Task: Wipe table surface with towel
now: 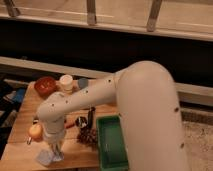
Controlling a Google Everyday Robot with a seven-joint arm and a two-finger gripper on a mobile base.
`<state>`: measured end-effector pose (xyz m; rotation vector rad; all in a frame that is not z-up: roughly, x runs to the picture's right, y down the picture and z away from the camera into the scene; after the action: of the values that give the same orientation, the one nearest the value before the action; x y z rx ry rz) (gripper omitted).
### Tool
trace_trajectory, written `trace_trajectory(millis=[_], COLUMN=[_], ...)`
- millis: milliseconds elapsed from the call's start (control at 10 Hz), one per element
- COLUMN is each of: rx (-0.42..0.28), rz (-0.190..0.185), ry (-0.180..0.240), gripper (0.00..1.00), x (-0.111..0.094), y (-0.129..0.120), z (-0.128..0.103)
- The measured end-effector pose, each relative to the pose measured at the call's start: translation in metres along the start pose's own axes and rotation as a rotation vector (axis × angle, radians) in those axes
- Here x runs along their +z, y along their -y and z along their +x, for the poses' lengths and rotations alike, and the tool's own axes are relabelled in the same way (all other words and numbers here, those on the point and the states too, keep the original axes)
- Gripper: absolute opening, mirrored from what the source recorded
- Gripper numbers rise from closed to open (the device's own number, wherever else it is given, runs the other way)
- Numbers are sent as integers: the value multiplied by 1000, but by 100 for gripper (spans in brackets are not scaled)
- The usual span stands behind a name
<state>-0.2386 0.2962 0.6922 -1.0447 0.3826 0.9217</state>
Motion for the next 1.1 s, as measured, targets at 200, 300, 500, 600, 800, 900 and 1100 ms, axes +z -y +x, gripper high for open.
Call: trace_trajectory(millis=[200, 300, 500, 600, 800, 900, 1100], rx=[22, 45, 76, 97, 128, 137, 139], rz=[8, 17, 34, 46, 64, 67, 65], ry=[-37, -31, -9, 3, 26, 37, 65], gripper=[0, 0, 0, 0, 0, 0, 0], x=[14, 16, 10, 3, -10, -14, -21], y=[-3, -1, 10, 24, 57, 69, 79], z=[9, 11, 6, -1, -23, -35, -55])
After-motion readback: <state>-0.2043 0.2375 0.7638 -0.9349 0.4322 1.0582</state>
